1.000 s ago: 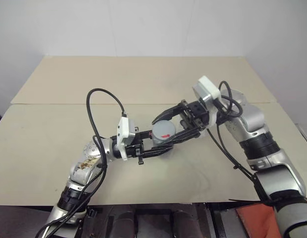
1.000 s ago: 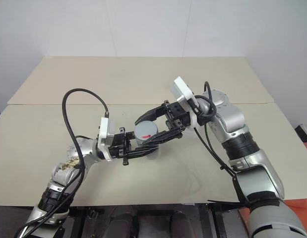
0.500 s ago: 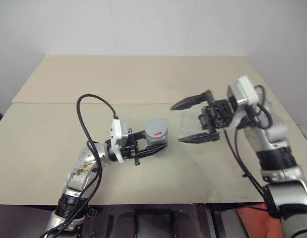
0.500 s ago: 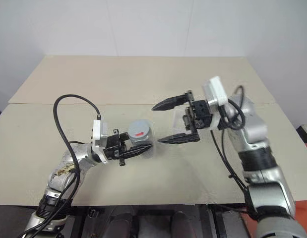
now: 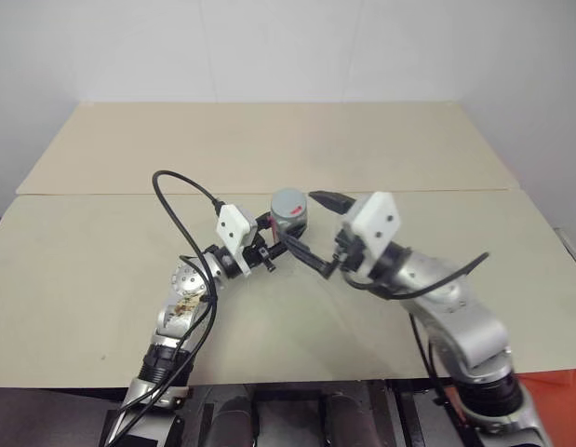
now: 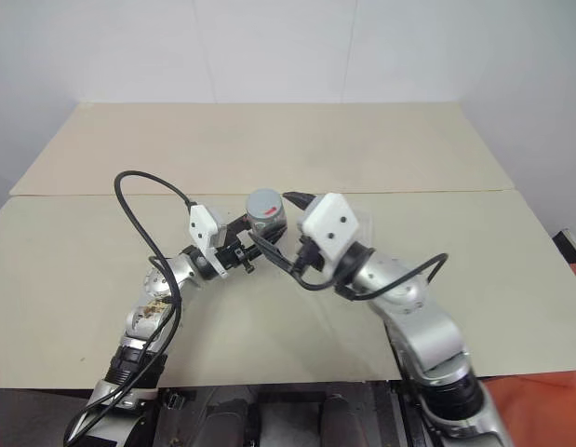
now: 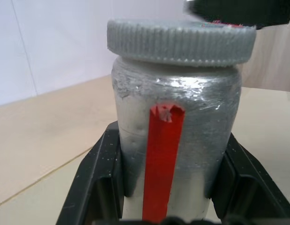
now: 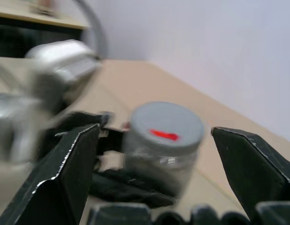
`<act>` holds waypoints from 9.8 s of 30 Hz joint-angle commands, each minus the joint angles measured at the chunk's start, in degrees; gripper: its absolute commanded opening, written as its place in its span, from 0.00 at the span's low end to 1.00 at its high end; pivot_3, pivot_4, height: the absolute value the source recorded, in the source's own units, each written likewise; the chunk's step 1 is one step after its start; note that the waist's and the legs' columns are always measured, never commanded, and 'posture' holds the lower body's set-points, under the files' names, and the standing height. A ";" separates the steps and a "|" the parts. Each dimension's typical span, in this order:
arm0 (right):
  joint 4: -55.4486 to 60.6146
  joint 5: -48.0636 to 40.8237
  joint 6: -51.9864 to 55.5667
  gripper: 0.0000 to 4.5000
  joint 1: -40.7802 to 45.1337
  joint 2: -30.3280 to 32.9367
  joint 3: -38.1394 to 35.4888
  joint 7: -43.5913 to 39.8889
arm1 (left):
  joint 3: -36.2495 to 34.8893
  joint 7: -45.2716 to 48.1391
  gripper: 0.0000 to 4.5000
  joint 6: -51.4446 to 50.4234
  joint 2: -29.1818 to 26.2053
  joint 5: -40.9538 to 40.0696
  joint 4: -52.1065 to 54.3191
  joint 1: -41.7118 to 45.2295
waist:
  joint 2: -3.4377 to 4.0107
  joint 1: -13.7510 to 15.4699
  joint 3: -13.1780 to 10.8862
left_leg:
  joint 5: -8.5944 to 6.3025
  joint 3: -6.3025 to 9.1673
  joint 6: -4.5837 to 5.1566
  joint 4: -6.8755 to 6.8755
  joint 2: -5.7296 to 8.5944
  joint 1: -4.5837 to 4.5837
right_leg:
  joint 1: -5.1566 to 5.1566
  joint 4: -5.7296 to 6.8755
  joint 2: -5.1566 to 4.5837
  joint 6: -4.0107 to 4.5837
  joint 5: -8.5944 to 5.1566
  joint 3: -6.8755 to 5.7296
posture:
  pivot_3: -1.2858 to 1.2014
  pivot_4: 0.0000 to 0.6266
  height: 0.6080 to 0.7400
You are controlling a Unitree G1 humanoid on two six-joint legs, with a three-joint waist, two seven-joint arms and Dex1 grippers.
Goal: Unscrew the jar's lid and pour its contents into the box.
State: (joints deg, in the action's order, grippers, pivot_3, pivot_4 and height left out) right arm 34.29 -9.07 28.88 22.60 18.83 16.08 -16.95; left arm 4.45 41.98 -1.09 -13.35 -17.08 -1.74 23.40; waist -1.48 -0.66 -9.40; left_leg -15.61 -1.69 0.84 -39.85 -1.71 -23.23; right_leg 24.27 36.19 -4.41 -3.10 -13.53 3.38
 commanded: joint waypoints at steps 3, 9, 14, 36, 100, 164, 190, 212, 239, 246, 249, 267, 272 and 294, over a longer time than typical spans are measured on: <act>1.26 4.19 0.96 0.99 1.89 -4.53 0.14 4.27 | -0.54 -0.06 0.43 1.99 -0.07 0.12 0.71 0.51 | 0.00 0.03 0.00 | 0.00 0.00 0.00 -0.01 0.00 0.00 | -0.03 -0.02 0.00 0.00 0.00 -0.01 | 0.52 0.24 1.00; -0.05 3.82 2.21 0.99 2.71 -5.70 0.32 2.22 | -0.23 -0.44 0.43 2.34 0.08 0.51 1.23 0.23 | 0.00 -0.06 0.00 | 0.00 -0.02 0.01 0.00 0.00 0.02 | -0.04 -0.03 0.02 0.00 0.00 -0.03 | 0.52 0.24 1.00; -1.11 2.87 3.06 0.99 2.79 -6.76 -0.18 0.88 | -0.08 -0.88 0.43 2.01 0.50 0.15 2.54 -0.46 | 0.00 -0.12 0.00 | 0.00 -0.04 0.01 0.00 0.00 0.03 | -0.05 -0.03 0.02 0.00 0.00 -0.03 | 0.52 0.24 1.00; -1.37 1.07 6.81 0.62 3.82 -7.89 -2.20 -0.80 | 0.26 0.09 0.43 1.73 0.23 -0.86 3.95 -1.59 | 0.01 -0.14 0.01 | 0.00 -0.03 0.01 0.00 -0.01 0.03 | -0.04 -0.01 0.02 0.00 0.00 -0.03 | 0.52 0.24 1.00; 5.05 -11.88 6.76 0.99 6.98 5.88 -3.24 -5.53 | 1.52 3.62 0.43 1.22 -1.14 0.36 4.50 -0.34 | 0.02 0.48 0.00 | 0.00 -0.06 0.02 -0.05 -0.03 0.05 | -0.06 0.01 0.01 0.04 0.04 -0.03 | 0.52 0.24 1.00; 4.53 -18.27 2.92 0.99 1.93 11.75 -13.14 -18.89 | -1.87 13.86 0.43 1.11 -4.28 -8.21 2.78 -2.11 | 0.02 -0.28 0.00 | 0.00 -0.04 0.03 -0.05 -0.04 0.10 | -0.11 -0.01 0.04 0.03 0.04 -0.02 | 0.52 0.24 1.00; 0.54 -12.11 7.03 0.99 6.57 2.74 -5.31 -13.39 | -1.37 13.62 0.43 1.72 -3.77 -6.17 3.62 -2.63 | 0.02 -0.09 0.01 | 0.00 -0.04 0.02 -0.06 -0.03 0.08 | -0.10 0.00 0.04 0.03 0.05 -0.03 | 0.52 0.24 1.00; 0.35 -13.50 8.51 0.72 6.75 3.37 -6.22 -12.75 | -1.72 15.03 0.43 1.64 -4.23 -6.46 2.22 -1.67 | 0.02 -0.10 0.01 | 0.00 -0.04 0.02 -0.06 -0.03 0.08 | -0.10 0.00 0.03 0.03 0.05 -0.03 | 0.52 0.24 1.00; -1.38 -27.56 13.88 0.72 9.50 3.75 -16.28 -13.86 | -0.63 18.88 0.43 2.36 -6.01 -6.09 2.22 -3.11 | 0.02 -0.11 0.01 | 0.00 -0.02 0.03 -0.06 -0.04 0.08 | -0.09 0.01 0.03 0.03 0.05 -0.03 | 0.52 0.24 1.00; -4.82 -23.81 15.95 0.72 4.72 12.82 -28.22 -9.17 | -1.42 15.55 0.43 1.57 -5.47 -5.44 2.66 -2.69 | 0.02 0.40 0.01 | -0.01 -0.06 0.03 -0.06 -0.02 0.04 | -0.11 -0.04 0.00 0.02 0.05 -0.04 | 0.52 0.24 1.00; -6.70 -18.95 19.26 0.72 -0.17 18.90 -30.31 -5.89 | -1.18 12.72 0.43 0.86 -5.46 -3.73 2.32 -1.57 | 0.02 0.51 0.01 | -0.01 -0.15 0.03 -0.05 -0.02 0.03 | -0.11 -0.04 0.01 0.02 0.05 -0.04 | 0.52 0.24 1.00; 0.43 -18.51 32.97 0.80 -25.58 23.69 -33.85 -5.79 | -0.90 8.17 0.43 5.16 -4.66 2.53 -12.27 9.32 | 0.05 -0.03 0.03 | 0.00 -0.31 0.05 -0.09 0.01 0.06 | -0.16 -0.07 0.05 -0.08 0.11 0.09 | 0.52 0.24 1.00; 1.34 -19.13 33.90 0.99 -25.50 24.08 -34.74 -6.32 | -0.27 8.36 0.43 4.75 -4.06 3.10 -13.47 10.14 | 0.05 0.00 0.03 | 0.00 -0.33 0.05 -0.09 0.02 0.05 | -0.16 -0.08 0.05 -0.09 0.11 0.09 | 0.52 0.24 1.00; 14.22 -16.89 25.75 0.99 -23.57 21.13 -38.60 -4.74 | 32.77 -36.78 0.43 32.73 7.57 56.42 -72.35 60.38 | -0.08 1.49 -0.05 | -0.04 -0.28 0.16 -0.18 0.29 -0.30 | -0.09 -0.35 -0.01 -0.30 0.19 0.08 | 0.52 0.24 1.00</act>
State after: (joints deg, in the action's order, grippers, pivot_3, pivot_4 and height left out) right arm 45.65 -26.02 55.40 -0.70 40.30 -20.63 -22.60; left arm 34.22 12.53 30.18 -6.36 34.36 -73.33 81.23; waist -1.56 0.84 -9.45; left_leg -15.65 -1.97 0.99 -40.01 -1.41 -23.53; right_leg 24.17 35.84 -4.42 -3.42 -13.34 3.47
